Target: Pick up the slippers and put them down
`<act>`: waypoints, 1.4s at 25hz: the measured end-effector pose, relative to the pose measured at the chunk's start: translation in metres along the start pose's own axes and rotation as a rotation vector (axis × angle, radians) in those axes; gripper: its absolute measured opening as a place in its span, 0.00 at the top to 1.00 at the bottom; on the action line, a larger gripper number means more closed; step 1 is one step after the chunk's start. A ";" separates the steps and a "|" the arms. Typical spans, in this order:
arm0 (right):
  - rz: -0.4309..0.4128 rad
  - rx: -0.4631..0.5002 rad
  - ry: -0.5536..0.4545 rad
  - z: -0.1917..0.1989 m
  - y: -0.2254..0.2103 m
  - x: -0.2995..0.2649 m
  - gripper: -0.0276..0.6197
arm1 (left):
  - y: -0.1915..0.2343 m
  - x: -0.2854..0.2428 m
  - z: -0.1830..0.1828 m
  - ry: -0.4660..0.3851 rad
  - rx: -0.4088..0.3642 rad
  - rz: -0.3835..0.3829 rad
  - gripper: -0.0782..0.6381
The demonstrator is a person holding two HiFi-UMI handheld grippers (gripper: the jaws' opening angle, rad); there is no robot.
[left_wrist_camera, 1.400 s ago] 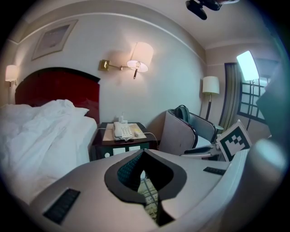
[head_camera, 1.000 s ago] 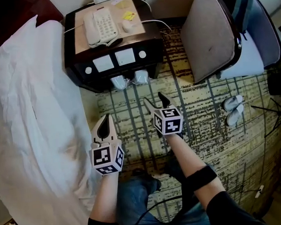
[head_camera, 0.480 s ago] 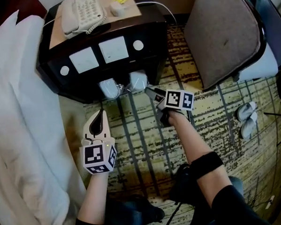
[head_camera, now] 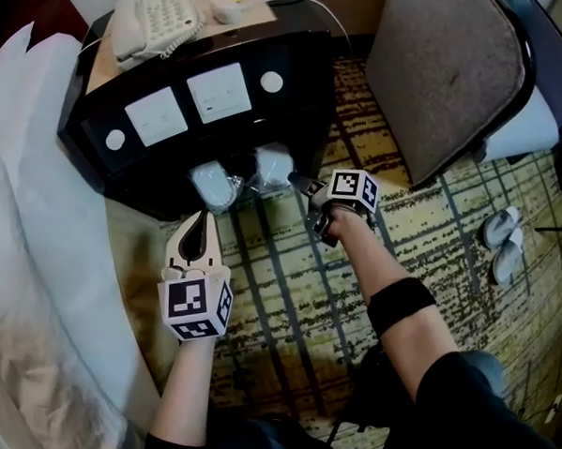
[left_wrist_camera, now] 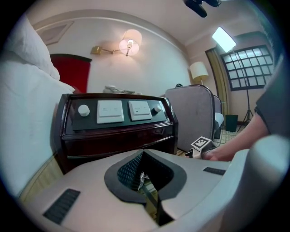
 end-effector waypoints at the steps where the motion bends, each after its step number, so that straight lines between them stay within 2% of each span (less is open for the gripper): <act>1: 0.003 -0.016 -0.005 -0.001 -0.002 -0.002 0.47 | -0.001 0.000 0.000 -0.003 -0.004 0.002 0.89; 5: 0.029 -0.026 -0.002 -0.001 -0.012 -0.013 0.47 | 0.000 -0.002 0.002 -0.008 -0.011 0.005 0.89; 10: -0.033 -0.141 -0.048 0.003 -0.018 -0.036 0.43 | 0.000 -0.002 0.001 -0.009 -0.028 0.001 0.89; 14: -0.069 -0.158 -0.070 -0.001 -0.020 -0.044 0.43 | -0.004 0.004 -0.001 -0.006 -0.057 0.011 0.89; 17: -0.121 -0.152 -0.091 -0.002 -0.014 -0.052 0.44 | -0.001 0.009 0.006 0.000 -0.044 0.014 0.89; 19: -0.127 -0.102 -0.091 -0.003 -0.011 -0.054 0.58 | 0.001 0.011 0.011 0.006 -0.043 0.012 0.89; 20: -0.137 -0.101 -0.093 -0.003 -0.010 -0.054 0.70 | 0.002 0.012 0.012 0.010 -0.045 0.011 0.89; 21: -0.150 -0.112 -0.097 -0.003 -0.009 -0.054 0.73 | 0.002 0.012 0.012 0.013 -0.047 0.011 0.89; 23: -0.170 -0.128 -0.103 -0.003 -0.007 -0.053 0.75 | 0.002 0.013 0.011 0.013 -0.053 0.012 0.89; 29: -0.160 -0.077 -0.094 -0.007 -0.005 -0.041 0.77 | 0.007 0.011 0.010 0.006 -0.061 0.007 0.89; 35: -0.190 -0.097 -0.095 -0.003 0.002 -0.024 0.77 | 0.008 0.006 0.011 0.000 -0.056 0.010 0.89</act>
Point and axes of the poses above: the fingertips, and each gripper's own axes: x backward along the fingers, y to its left, z out of its underside, the point moved 5 cm from there along x, backward along the fingers, and after that the axes turned 7 degrees about -x, right-handed, at the moved point
